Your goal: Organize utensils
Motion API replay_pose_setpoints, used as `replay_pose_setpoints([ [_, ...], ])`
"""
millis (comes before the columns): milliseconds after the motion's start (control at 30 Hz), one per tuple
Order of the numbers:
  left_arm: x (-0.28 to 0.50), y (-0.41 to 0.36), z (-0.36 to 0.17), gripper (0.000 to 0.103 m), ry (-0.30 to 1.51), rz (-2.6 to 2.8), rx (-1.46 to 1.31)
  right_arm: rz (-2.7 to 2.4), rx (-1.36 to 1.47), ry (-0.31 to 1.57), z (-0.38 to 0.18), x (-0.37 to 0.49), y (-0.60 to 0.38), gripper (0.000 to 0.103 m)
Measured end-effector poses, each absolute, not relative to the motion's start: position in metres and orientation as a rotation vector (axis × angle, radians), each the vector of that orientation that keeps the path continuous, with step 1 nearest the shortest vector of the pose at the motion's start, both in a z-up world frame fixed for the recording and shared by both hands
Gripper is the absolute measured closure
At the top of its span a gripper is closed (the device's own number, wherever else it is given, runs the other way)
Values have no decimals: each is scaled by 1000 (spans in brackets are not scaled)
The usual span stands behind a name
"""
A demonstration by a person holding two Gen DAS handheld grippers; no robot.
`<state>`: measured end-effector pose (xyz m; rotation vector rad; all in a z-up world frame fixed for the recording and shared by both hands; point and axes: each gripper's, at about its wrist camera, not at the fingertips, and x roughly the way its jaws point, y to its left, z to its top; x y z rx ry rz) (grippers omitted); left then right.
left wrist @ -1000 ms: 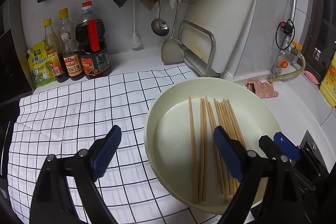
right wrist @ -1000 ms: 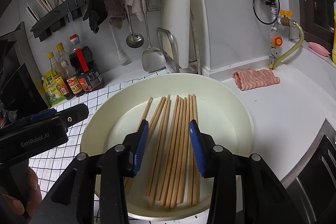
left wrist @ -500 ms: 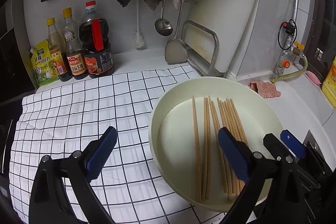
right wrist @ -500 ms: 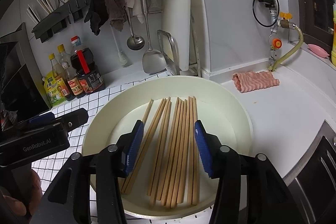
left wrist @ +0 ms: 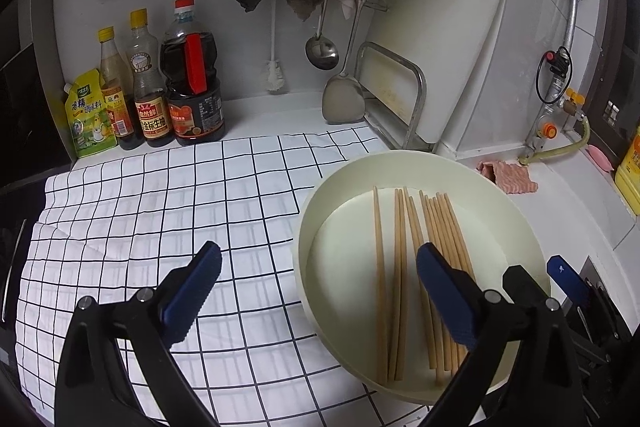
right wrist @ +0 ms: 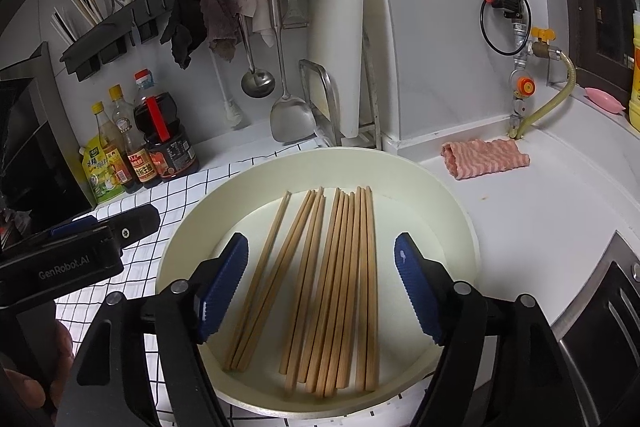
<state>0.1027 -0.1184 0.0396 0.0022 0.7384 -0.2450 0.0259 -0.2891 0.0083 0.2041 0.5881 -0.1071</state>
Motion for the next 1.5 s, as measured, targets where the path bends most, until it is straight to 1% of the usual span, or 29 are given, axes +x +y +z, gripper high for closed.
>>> replay_pose_setpoints([
  [100,103,-118,39,7,745,-251,1,-115,207,586,8,25,-290,25],
  [233,103,-117,39,7,753,-251,-1,-123,212,582,8,25,-292,23],
  [1500,102,-123,37,6,759,-218,44,-125,213,591,8,26,-290,23],
])
